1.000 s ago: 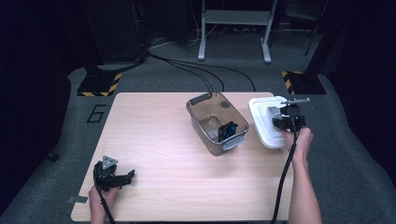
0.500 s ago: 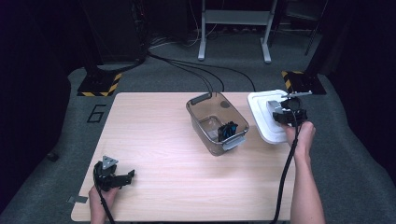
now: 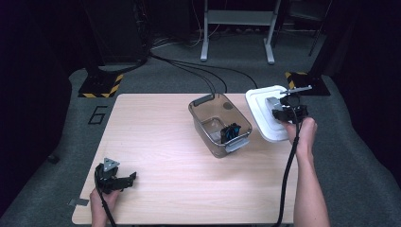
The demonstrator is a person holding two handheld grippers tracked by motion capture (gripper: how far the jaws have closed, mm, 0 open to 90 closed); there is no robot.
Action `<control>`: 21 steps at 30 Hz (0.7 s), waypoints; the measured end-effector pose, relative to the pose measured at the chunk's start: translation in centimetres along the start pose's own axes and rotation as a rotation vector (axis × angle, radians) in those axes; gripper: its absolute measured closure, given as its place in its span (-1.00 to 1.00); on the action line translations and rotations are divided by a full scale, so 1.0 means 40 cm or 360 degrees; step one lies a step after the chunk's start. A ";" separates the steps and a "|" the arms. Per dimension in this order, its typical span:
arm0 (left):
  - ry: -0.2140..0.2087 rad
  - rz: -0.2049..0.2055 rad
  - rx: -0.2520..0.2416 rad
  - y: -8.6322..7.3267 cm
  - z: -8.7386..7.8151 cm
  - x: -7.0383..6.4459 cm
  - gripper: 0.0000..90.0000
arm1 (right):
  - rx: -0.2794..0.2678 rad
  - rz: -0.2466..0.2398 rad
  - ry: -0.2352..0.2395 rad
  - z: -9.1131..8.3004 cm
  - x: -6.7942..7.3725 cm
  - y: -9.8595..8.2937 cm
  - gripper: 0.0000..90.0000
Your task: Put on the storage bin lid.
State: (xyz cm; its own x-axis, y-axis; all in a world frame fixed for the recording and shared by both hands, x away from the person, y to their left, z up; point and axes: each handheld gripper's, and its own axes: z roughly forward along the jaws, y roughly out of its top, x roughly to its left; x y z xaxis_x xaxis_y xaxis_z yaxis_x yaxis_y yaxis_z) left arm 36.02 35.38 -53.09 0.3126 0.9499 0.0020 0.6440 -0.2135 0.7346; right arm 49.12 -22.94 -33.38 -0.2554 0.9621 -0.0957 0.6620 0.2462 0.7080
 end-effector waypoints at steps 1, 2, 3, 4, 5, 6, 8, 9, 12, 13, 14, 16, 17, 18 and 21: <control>0.0000 0.0000 0.0000 0.000 0.000 0.000 -0.80 | -0.0002 -0.0013 0.0006 -0.005 0.008 0.008 0.48; 0.0006 -0.0001 -0.0009 0.000 0.001 0.000 -0.80 | -0.0004 -0.0019 0.0007 -0.007 0.013 0.013 0.48; 0.0006 -0.0001 -0.0009 0.000 0.001 0.000 -0.80 | -0.0003 -0.0024 0.0012 -0.010 0.017 0.017 0.48; -0.0001 0.0002 0.0006 0.000 -0.001 0.000 -0.80 | -0.0003 -0.0024 0.0012 -0.010 0.017 0.017 0.48; 0.0000 0.0001 0.0005 0.000 -0.001 0.000 -0.80 | -0.0014 -0.0047 0.0017 -0.015 0.025 0.026 0.48; 0.0000 0.0001 0.0004 0.000 -0.001 0.000 -0.80 | -0.0016 -0.0052 0.0018 -0.017 0.030 0.030 0.48; 0.0000 0.0001 0.0005 0.000 -0.001 0.000 -0.80 | -0.0014 -0.0066 0.0022 -0.022 0.040 0.038 0.48; 0.0000 0.0001 0.0004 0.000 -0.001 0.000 -0.80 | -0.0014 -0.0077 0.0027 -0.024 0.044 0.042 0.48; 0.0000 0.0002 0.0005 0.000 -0.001 0.000 -0.80 | -0.0022 -0.0100 0.0044 -0.028 0.058 0.054 0.48; 0.0000 0.0001 0.0005 0.000 -0.001 0.000 -0.80 | -0.0022 -0.0100 0.0044 -0.028 0.058 0.054 0.48; -0.0001 0.0001 0.0005 0.000 -0.001 0.000 -0.80 | -0.0020 -0.0112 0.0051 -0.030 0.069 0.062 0.48; -0.0001 0.0001 0.0004 0.000 -0.001 0.000 -0.80 | -0.0015 -0.0136 0.0063 -0.031 0.080 0.070 0.48; 0.0000 0.0002 0.0004 0.000 -0.001 0.000 -0.80 | -0.0021 -0.0145 0.0068 -0.030 0.085 0.074 0.48; -0.0001 0.0001 0.0004 0.000 -0.001 0.000 -0.80 | -0.0011 -0.0149 0.0076 -0.031 0.091 0.077 0.48; -0.0001 0.0000 0.0006 0.000 -0.001 0.000 -0.80 | -0.0009 -0.0159 0.0099 -0.032 0.109 0.087 0.48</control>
State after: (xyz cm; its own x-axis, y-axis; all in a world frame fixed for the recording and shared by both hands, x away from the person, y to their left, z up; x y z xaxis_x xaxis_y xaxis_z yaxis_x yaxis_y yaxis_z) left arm 36.00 35.39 -53.06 0.3133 0.9496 0.0017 0.6467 -0.2147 0.7319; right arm 49.43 -18.05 -30.45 -0.3634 0.9236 -0.1223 0.6270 0.3395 0.7012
